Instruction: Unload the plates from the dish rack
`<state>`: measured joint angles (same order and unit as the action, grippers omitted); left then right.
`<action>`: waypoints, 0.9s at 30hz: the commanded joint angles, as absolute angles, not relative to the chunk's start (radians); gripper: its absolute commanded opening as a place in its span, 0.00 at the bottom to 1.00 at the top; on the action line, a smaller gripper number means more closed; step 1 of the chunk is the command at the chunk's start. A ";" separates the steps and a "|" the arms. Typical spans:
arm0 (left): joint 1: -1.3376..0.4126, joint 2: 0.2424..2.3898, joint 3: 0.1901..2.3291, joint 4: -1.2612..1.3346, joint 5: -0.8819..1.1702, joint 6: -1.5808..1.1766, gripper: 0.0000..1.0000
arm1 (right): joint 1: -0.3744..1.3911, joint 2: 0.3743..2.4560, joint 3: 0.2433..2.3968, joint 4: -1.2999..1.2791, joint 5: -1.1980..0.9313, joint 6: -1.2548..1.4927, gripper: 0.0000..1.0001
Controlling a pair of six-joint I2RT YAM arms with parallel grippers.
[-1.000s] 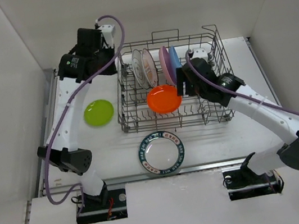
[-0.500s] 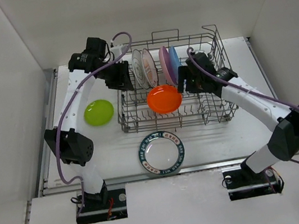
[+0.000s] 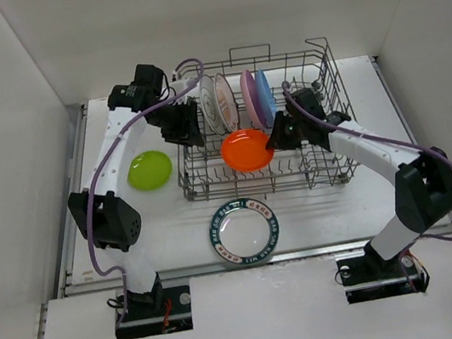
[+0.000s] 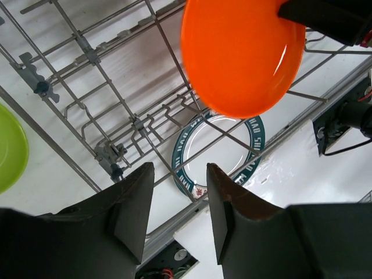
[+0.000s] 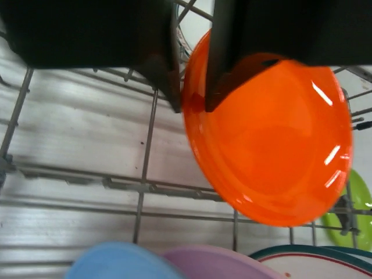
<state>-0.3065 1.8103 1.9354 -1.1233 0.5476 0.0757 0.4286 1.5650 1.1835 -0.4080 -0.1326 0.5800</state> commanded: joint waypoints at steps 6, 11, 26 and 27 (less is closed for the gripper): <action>-0.314 1.759 1.908 -1.135 0.603 0.120 0.39 | 0.399 1.551 1.149 -0.293 -0.228 0.558 0.01; -0.324 1.789 1.908 -1.135 0.641 0.130 0.41 | 0.390 1.531 1.149 -0.255 -0.285 0.558 0.00; -0.324 1.838 2.002 -1.103 0.718 0.108 0.53 | 0.390 1.362 1.131 -0.152 -0.365 0.558 0.00; -0.324 1.851 2.017 -1.103 0.718 0.097 0.53 | 0.390 1.362 1.131 -0.138 -0.374 0.572 0.00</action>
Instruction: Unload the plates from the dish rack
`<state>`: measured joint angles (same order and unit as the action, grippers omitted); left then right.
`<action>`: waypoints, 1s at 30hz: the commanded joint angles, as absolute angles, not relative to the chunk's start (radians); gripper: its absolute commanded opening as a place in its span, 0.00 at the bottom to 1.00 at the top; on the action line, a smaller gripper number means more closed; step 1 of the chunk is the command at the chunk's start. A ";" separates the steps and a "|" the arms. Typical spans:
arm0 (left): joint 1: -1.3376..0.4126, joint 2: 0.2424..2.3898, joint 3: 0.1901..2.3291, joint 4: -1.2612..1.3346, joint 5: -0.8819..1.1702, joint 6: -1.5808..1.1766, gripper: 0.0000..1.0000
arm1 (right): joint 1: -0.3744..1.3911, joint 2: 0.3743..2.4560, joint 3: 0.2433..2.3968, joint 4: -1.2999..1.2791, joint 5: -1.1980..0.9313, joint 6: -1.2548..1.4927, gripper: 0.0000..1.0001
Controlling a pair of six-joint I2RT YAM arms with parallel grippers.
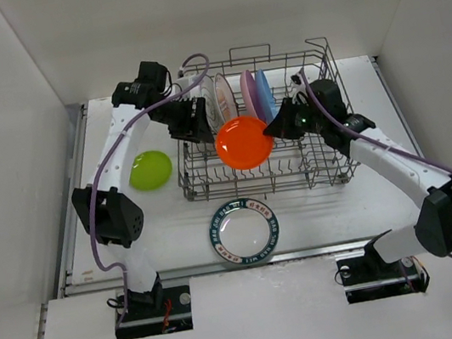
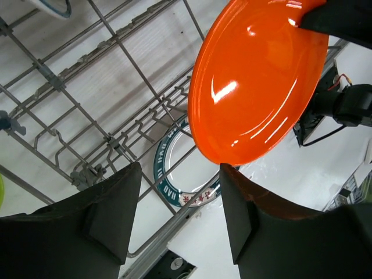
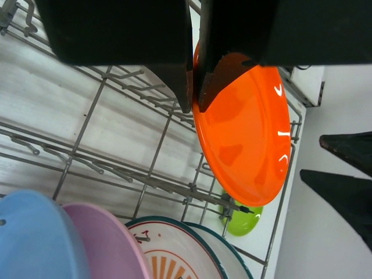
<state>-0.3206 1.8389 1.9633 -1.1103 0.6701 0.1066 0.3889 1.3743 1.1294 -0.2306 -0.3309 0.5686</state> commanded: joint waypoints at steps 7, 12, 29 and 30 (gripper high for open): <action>-0.365 1.882 2.029 -1.081 0.756 0.069 0.54 | 0.408 1.390 1.131 -0.049 -0.462 0.643 0.00; -0.374 1.891 2.020 -1.081 0.756 0.069 0.48 | 0.437 1.390 1.140 -0.025 -0.472 0.643 0.00; -0.203 1.779 1.988 -1.147 0.988 0.096 0.00 | 0.468 1.419 1.213 -0.075 -0.474 0.574 0.71; -0.180 1.779 2.000 -1.164 0.988 0.097 0.00 | 0.468 1.419 1.242 -0.093 -0.445 0.559 0.78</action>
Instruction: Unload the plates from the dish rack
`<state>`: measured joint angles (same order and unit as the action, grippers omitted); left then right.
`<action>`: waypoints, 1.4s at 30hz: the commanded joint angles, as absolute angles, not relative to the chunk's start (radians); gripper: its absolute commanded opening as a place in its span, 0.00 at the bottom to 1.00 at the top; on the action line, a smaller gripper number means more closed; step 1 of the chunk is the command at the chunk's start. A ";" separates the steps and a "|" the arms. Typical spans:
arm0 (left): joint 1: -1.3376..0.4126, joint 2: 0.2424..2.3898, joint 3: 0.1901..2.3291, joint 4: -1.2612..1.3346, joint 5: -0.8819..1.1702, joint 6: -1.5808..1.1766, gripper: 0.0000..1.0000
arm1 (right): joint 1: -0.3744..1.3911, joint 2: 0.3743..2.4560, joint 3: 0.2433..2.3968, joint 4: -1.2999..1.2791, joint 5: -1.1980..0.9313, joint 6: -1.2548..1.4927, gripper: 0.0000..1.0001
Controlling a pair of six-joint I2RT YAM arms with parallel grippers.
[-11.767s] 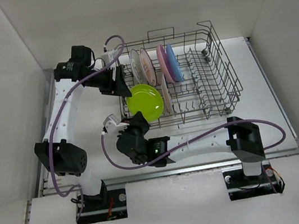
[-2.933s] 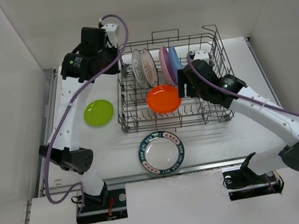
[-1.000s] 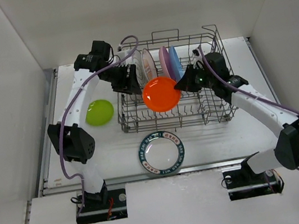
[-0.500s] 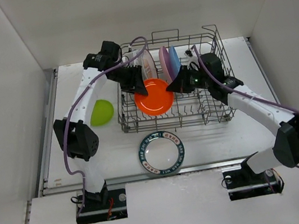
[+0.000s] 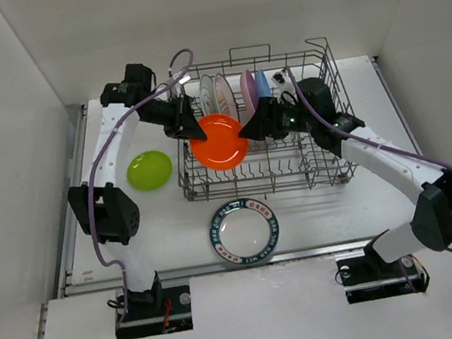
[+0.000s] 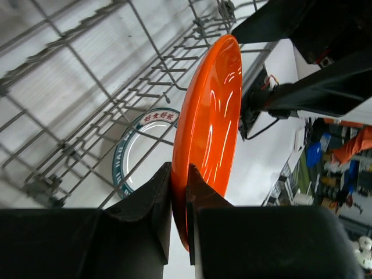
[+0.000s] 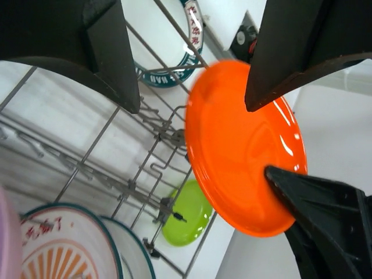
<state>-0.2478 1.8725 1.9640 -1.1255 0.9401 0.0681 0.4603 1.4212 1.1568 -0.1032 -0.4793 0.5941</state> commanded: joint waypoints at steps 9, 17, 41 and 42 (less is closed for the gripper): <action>0.271 1.706 1.801 -0.893 0.954 -0.173 0.00 | 0.468 1.471 1.463 -0.412 -0.002 0.453 0.79; 0.301 1.896 1.761 -0.879 0.805 -0.065 0.00 | 0.468 1.702 1.670 -0.503 0.286 0.388 0.78; 0.301 2.062 1.663 -0.925 0.630 0.080 0.46 | 0.468 1.738 1.793 -0.468 0.351 0.269 0.00; 0.301 2.062 1.663 -0.937 0.630 0.089 0.48 | 0.468 1.720 1.808 -0.459 0.373 0.268 0.00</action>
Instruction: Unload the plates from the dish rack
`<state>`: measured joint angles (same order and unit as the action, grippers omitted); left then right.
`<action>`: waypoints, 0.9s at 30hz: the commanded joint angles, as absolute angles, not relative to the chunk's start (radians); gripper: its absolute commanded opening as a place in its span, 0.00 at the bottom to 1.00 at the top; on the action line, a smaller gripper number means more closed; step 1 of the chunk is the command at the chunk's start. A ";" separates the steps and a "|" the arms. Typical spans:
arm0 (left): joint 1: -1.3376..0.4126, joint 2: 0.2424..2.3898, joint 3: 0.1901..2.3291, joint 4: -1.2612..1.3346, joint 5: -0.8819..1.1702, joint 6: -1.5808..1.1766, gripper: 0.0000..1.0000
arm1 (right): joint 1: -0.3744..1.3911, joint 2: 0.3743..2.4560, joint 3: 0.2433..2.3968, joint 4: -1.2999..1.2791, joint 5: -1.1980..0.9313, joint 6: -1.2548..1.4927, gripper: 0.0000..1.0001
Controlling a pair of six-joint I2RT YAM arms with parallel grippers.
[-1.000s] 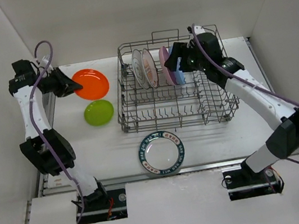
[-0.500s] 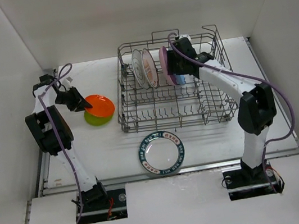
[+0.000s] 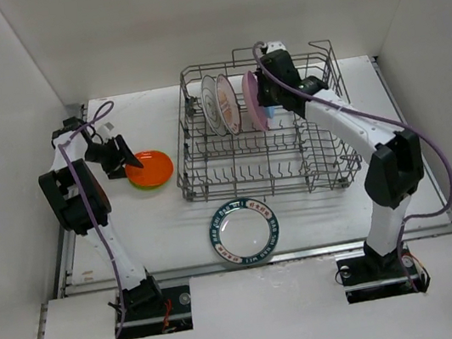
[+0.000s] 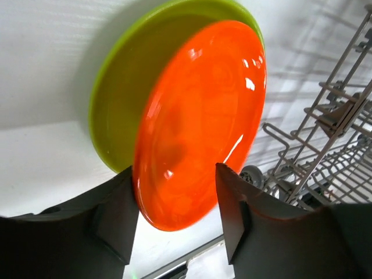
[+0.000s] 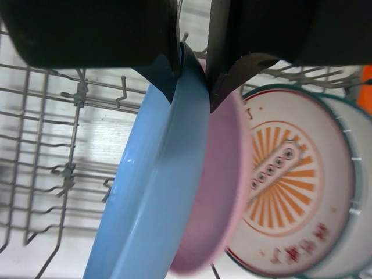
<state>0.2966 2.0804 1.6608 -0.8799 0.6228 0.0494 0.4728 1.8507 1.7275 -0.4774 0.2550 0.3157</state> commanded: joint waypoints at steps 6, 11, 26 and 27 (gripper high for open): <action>0.301 2.005 1.643 -0.956 0.630 0.118 0.58 | 0.468 1.566 1.841 -0.396 0.465 0.204 0.00; 0.279 1.961 1.658 -0.998 0.621 0.136 0.70 | 0.468 1.503 1.893 -0.422 0.638 0.150 0.00; 0.072 1.782 1.798 -0.960 0.448 0.115 0.83 | 0.154 1.569 1.861 -0.761 0.783 0.242 0.00; 0.072 1.793 1.798 -0.960 0.393 0.100 0.80 | 0.143 1.569 1.849 -0.761 0.760 0.255 0.00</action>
